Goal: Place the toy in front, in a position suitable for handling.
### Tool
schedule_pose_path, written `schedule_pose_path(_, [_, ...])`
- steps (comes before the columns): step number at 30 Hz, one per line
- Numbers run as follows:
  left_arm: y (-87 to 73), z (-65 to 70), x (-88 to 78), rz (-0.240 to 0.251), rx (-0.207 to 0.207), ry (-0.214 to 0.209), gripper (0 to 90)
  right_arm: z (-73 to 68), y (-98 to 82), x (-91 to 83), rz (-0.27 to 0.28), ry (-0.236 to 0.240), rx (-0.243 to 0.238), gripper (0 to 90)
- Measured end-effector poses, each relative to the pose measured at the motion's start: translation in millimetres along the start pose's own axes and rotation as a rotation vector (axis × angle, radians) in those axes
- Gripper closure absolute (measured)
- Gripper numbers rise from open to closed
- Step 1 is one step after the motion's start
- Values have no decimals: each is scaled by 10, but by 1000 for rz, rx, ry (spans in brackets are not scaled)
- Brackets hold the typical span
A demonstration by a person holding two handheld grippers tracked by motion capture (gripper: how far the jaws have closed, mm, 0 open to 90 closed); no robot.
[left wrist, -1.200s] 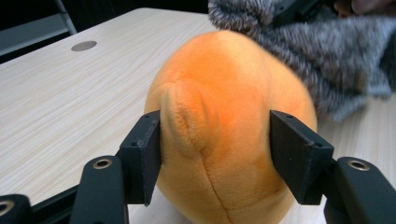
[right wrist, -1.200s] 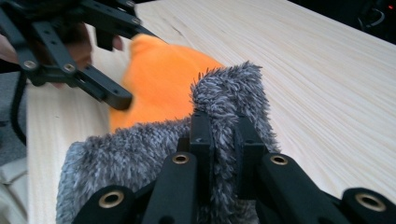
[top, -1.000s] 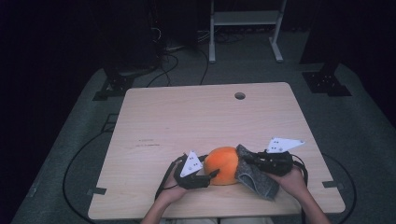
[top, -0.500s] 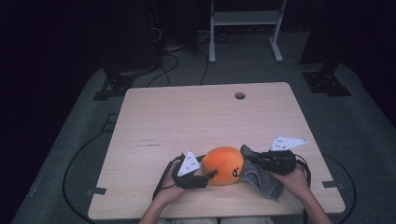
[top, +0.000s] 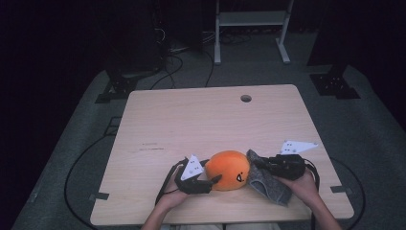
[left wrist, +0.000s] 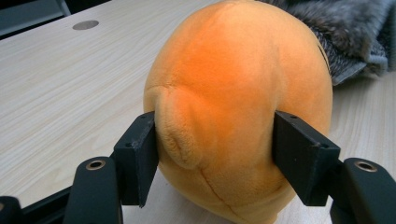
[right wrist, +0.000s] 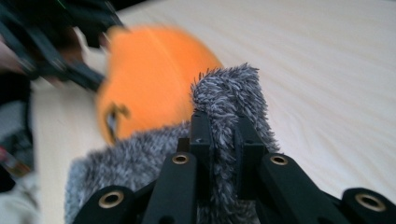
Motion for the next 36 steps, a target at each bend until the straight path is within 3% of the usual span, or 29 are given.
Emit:
schedule_pose_path(2, [10, 10, 6, 1, 5, 5, 346, -96, 88, -6, 40, 45, -10, 802])
schedule_pose_path(4, [2, 9, -1, 3, 2, 6, 345, -169, 106, 23, 31, 58, -28, 803])
schedule_pose_path(6, [-1, 14, -4, 15, -12, -3, 343, -153, 41, 79, -7, 33, -51, 802])
schedule_pose_path(9, [40, 33, 17, 20, -12, -1, 340, -25, -41, 59, -45, -16, -33, 803])
schedule_pose_path(11, [70, 51, 33, 25, -9, 3, 339, -12, -27, 4, -37, -29, -31, 803])
schedule_pose_path(15, [155, 127, 59, 36, 21, -1, 346, -258, 154, 4, 5, 8, -120, 803])
schedule_pose_path(17, [204, 186, 48, 52, 31, -35, 337, -372, 212, 63, 7, 24, -162, 802])
schedule_pose_path(19, [209, 206, 43, 45, 27, -43, 301, -382, 195, 142, -24, -9, -201, 803])
schedule_pose_path(21, [207, 193, 41, 48, 13, -37, 315, -369, 199, 142, -20, 2, -175, 803])
schedule_pose_path(22, [211, 190, 47, 46, 18, -30, 335, -387, 210, 133, -23, -5, -192, 803])
schedule_pose_path(25, [250, 221, 74, 43, 54, -12, 361, -589, 265, 146, -28, 42, -251, 803])
schedule_pose_path(29, [298, 294, 99, 26, 147, 1, 373, -800, 324, 297, -65, 49, -339, 803])
schedule_pose_path(32, [294, 287, 99, 21, 161, 4, 387, -768, 334, 343, -99, 21, -363, 803])
schedule_pose_path(36, [246, 249, 71, 17, 139, -9, 391, -568, 295, 215, -84, -3, -306, 803])
Point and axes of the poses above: each handheld gripper's, and its own axes: x roughly forward along the jaws, y roughly out of its top, z roughly to its right, the point moved 7 cm from there along x, roughly forward along the jaws, and after that the axes turned 9 degrees about x, right-handed, at the moved point
